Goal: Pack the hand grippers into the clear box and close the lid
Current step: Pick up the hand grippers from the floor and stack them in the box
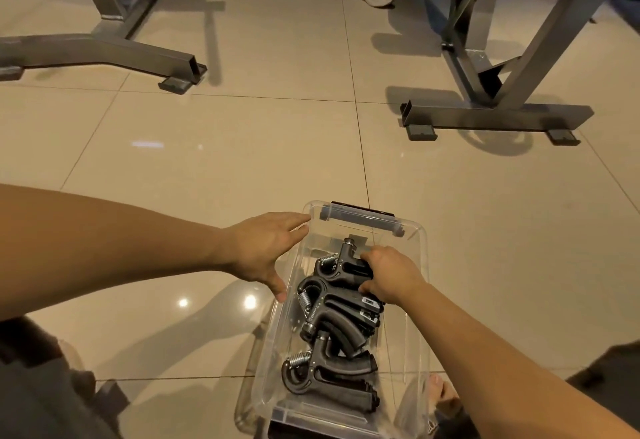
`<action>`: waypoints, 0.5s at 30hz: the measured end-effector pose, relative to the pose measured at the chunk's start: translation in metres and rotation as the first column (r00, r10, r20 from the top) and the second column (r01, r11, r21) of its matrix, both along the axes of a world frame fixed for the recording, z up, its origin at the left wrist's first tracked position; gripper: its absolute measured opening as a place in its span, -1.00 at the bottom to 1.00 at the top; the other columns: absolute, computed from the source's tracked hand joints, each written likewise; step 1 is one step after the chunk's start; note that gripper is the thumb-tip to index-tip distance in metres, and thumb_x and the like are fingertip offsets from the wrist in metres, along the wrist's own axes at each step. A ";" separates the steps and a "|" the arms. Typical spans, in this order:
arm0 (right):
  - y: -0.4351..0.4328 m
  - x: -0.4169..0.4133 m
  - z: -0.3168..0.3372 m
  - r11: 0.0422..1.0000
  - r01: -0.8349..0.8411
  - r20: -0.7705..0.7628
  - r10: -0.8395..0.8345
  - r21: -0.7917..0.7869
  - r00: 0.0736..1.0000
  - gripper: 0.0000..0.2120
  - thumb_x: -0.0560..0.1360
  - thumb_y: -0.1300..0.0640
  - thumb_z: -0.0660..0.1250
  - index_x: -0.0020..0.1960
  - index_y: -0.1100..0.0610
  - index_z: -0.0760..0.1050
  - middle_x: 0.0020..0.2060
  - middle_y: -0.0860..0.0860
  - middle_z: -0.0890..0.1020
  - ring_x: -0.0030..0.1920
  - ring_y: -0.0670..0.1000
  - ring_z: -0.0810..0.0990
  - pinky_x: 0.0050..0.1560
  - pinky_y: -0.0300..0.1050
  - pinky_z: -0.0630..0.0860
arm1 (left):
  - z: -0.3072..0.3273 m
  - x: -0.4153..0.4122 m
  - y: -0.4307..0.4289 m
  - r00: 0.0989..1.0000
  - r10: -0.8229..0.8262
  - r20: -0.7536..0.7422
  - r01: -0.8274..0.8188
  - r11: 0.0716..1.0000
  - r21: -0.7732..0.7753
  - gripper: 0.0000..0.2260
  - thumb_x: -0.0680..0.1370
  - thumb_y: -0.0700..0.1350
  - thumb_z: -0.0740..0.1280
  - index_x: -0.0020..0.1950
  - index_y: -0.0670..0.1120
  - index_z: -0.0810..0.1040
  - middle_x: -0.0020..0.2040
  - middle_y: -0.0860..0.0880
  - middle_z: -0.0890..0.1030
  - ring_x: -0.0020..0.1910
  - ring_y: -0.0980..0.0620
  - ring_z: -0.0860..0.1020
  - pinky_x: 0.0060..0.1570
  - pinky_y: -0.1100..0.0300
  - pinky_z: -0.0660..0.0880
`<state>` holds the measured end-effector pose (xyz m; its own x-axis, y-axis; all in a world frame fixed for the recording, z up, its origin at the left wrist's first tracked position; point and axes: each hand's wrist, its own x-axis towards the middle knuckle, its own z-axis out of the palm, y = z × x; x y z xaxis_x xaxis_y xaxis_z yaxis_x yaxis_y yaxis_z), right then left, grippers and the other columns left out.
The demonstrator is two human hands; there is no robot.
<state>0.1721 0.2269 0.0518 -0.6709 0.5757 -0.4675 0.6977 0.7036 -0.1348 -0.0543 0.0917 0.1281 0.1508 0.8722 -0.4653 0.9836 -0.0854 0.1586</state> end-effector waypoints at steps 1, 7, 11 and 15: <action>0.000 0.000 0.000 1.000 0.005 0.007 -0.005 0.002 1.000 -0.57 0.42 -0.08 0.53 0.19 0.08 0.55 0.10 0.06 0.58 0.15 0.12 0.54 0.08 0.00 0.56 | 0.001 0.000 0.000 1.000 -0.001 -0.005 0.001 1.000 -0.001 0.15 0.32 0.43 0.44 0.64 -0.17 0.00 0.66 -0.12 -0.08 0.63 -0.06 -0.06 0.54 0.18 -0.06; -0.005 -0.002 0.004 0.999 0.021 0.051 -0.022 0.028 0.998 -0.56 0.44 -0.07 0.51 0.25 0.06 0.53 0.15 0.05 0.56 0.20 0.13 0.53 0.10 0.02 0.55 | 0.003 0.002 0.001 0.999 -0.016 -0.042 0.015 1.000 -0.022 0.15 0.31 0.44 0.44 0.63 -0.18 0.01 0.66 -0.12 -0.08 0.63 -0.08 -0.05 0.56 0.11 0.00; -0.011 0.001 0.007 0.997 0.028 0.051 -0.031 0.067 0.998 -0.49 0.48 -0.07 0.45 0.36 0.06 0.47 0.26 0.08 0.50 0.28 0.14 0.45 0.22 0.03 0.49 | 0.005 0.003 0.001 0.995 -0.048 -0.082 0.046 0.998 -0.031 0.14 0.32 0.46 0.41 0.63 -0.19 0.02 0.66 -0.14 -0.08 0.63 -0.11 -0.03 0.57 0.08 0.03; -0.018 0.004 0.023 0.991 0.070 0.026 -0.073 0.113 0.997 -0.49 0.53 -0.04 0.40 0.43 0.08 0.41 0.31 0.08 0.48 0.32 0.15 0.44 0.26 0.06 0.47 | 0.009 0.006 0.000 0.987 -0.084 -0.138 0.083 0.996 -0.014 0.10 0.34 0.47 0.37 0.61 -0.19 0.08 0.65 -0.16 -0.01 0.61 -0.14 0.04 0.56 0.02 0.07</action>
<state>0.1760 0.2092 0.0753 -0.6125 0.6715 -0.4170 0.7494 0.6611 -0.0363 -0.0486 0.0914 0.1372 0.1567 0.8555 -0.4935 0.9856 -0.1673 0.0228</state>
